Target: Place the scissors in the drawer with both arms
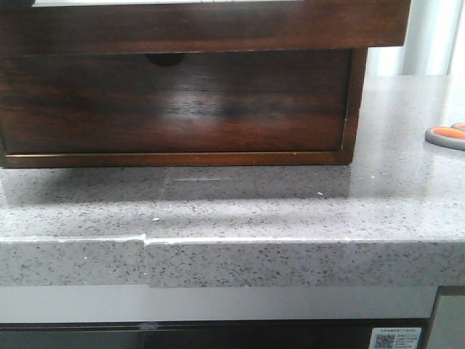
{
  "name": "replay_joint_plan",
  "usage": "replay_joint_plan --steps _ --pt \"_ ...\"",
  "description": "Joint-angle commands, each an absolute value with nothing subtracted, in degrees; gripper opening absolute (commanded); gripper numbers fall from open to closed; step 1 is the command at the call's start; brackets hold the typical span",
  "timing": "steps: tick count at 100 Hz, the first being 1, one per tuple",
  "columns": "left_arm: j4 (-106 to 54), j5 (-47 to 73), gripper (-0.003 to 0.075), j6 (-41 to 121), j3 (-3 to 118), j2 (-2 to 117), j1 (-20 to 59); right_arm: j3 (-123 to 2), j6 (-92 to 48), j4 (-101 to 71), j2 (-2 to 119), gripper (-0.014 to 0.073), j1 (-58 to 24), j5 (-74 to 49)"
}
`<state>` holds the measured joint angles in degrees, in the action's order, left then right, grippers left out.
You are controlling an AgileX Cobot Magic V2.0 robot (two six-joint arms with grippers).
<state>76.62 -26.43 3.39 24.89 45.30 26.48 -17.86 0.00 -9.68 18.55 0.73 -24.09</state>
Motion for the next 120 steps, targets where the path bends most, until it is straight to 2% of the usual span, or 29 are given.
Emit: replay_joint_plan --steps 1,7,20,44,62,76,98,107,120 --pt "75.5 -35.5 0.0137 2.0 26.2 44.7 27.3 -19.8 0.0 -9.9 19.4 -0.0061 0.6 -20.2" --pt "75.5 -35.5 0.0183 2.0 26.2 44.7 27.3 -19.8 0.0 -9.9 19.4 -0.0061 0.6 -20.2" --pt "76.0 -35.5 0.0224 2.0 26.2 44.7 27.3 -19.8 0.0 -9.9 19.4 -0.0061 0.6 -20.2" --pt "75.8 -38.5 0.0226 2.0 26.3 44.6 27.3 -19.8 0.0 -9.9 19.4 -0.0061 0.6 -20.2" --pt "66.4 -41.1 0.0226 2.0 26.3 42.2 27.3 -19.8 0.0 -9.9 19.4 -0.0061 0.6 -20.5" --pt "59.6 -41.3 0.0226 2.0 26.3 37.4 27.3 -19.8 0.0 -9.8 19.5 -0.0061 0.6 -21.3" --pt "57.1 -39.5 0.0226 0.6 26.3 27.6 27.3 -19.8 0.0 -6.8 20.4 -0.0055 0.6 -22.3" --pt "57.0 -36.0 0.0226 -2.8 26.3 23.6 27.3 -19.8 0.0 -6.8 22.4 -0.0005 0.6 -22.3" --pt "57.0 -31.7 0.0226 -5.9 26.3 18.3 27.3 -20.2 0.0 -6.8 27.3 0.0139 0.6 -20.4"
